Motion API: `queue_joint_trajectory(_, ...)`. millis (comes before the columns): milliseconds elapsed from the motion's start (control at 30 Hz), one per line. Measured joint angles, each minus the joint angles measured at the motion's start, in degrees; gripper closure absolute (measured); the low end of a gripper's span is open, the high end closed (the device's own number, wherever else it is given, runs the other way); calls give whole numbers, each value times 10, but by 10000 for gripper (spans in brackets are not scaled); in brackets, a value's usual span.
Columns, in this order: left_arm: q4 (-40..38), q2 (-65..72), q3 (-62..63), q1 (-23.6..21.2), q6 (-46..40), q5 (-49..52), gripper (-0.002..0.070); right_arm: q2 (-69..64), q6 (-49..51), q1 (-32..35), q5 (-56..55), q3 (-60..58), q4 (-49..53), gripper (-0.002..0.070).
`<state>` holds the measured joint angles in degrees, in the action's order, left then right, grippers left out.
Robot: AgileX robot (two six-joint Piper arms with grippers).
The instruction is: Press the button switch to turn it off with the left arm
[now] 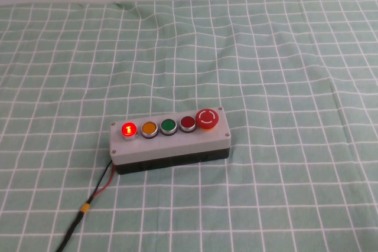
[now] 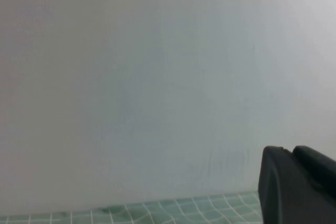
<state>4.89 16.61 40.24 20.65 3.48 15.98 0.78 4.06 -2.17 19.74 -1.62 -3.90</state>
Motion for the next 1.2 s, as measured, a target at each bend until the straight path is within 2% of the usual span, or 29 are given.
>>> queue_joint_trajectory(567, -17, 191, 30, 0, 33, -3, 677, 0, 0, 0, 0, 0, 0, 694)
queue_joint_trajectory(1033, -27, 426, 216, 0, 23, 302, 678, 0, 0, 0, 0, 0, 0, 694)
queue_joint_trajectory(1200, -69, 509, 260, 0, 3, 353, 677, 0, 0, 0, 0, 0, 0, 694)
